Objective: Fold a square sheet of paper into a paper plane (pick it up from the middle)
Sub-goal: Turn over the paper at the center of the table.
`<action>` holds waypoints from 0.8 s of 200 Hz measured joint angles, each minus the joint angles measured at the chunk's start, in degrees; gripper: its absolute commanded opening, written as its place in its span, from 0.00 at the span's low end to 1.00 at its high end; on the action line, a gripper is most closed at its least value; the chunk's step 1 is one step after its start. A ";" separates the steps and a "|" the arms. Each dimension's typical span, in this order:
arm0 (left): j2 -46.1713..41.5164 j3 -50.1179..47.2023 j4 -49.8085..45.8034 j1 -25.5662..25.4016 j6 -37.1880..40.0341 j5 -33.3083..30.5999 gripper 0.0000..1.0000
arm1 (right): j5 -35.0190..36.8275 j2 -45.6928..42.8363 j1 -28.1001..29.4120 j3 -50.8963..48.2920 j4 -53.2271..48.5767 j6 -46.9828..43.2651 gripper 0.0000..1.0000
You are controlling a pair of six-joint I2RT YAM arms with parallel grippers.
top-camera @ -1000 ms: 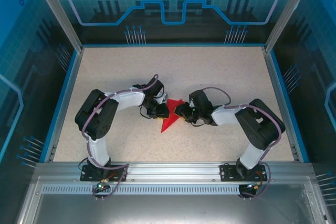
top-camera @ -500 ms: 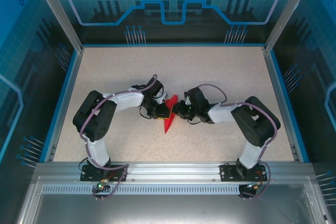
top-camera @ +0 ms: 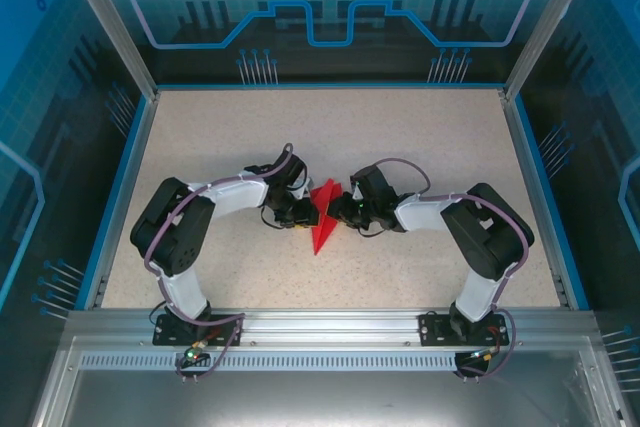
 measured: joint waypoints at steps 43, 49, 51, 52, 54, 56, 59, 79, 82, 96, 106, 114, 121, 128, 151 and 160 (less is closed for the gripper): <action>0.02 -0.04 0.33 0.07 -0.46 -0.26 0.29 | -0.74 0.02 0.00 0.00 0.68 -0.63 0.34; 0.09 -0.04 0.44 0.07 -0.46 -0.24 0.29 | -0.96 0.02 0.00 0.00 0.94 -0.61 0.35; 0.13 -0.04 0.46 0.07 -0.46 -0.26 0.29 | -1.05 0.02 0.00 0.00 1.01 -0.63 0.36; 0.13 -0.04 0.48 0.07 -0.46 -0.26 0.29 | -1.09 0.02 0.00 0.00 1.11 -0.63 0.36; 0.15 -0.04 0.50 0.07 -0.46 -0.24 0.29 | -1.11 0.02 0.00 0.00 1.18 -0.63 0.37; 0.22 -0.04 0.55 0.07 -0.46 -0.26 0.29 | -1.14 0.02 0.00 0.00 1.36 -0.59 0.37; 0.24 -0.04 0.57 0.07 -0.46 -0.24 0.29 | -1.27 0.02 0.00 0.00 1.49 -0.63 0.37; 0.90 -0.04 0.85 0.07 -0.46 -0.24 0.29 | -1.53 0.02 0.00 0.00 2.60 -0.61 0.37; 0.98 -0.04 0.92 0.07 -0.46 -0.24 0.29 | -1.55 0.02 0.00 0.00 2.69 -0.61 0.37; 1.42 -0.04 1.14 0.07 -0.46 -0.24 0.28 | -1.73 0.39 0.00 0.17 3.15 -0.63 0.35; 1.51 -0.04 1.14 0.07 -0.44 -0.22 0.28 | -2.08 1.14 0.02 0.61 3.32 -0.63 0.34; 1.51 -0.04 1.14 0.09 -0.46 -0.22 0.28 | -2.19 1.77 0.09 1.09 3.32 -0.66 0.32; 1.51 -0.04 1.14 0.09 -0.46 -0.22 0.28 | -2.21 2.36 0.15 1.55 3.28 -0.68 0.31; 1.51 -0.04 1.14 0.09 -0.46 -0.22 0.28 | -2.27 3.04 0.28 2.08 3.26 -0.83 0.29; 1.51 -0.07 1.11 0.07 -0.44 -0.24 0.28 | -2.99 4.66 0.63 3.48 3.26 -1.68 0.18; 1.51 -0.15 1.20 0.11 -0.46 -0.22 0.28 | -3.08 4.87 0.66 3.69 3.28 -1.75 0.14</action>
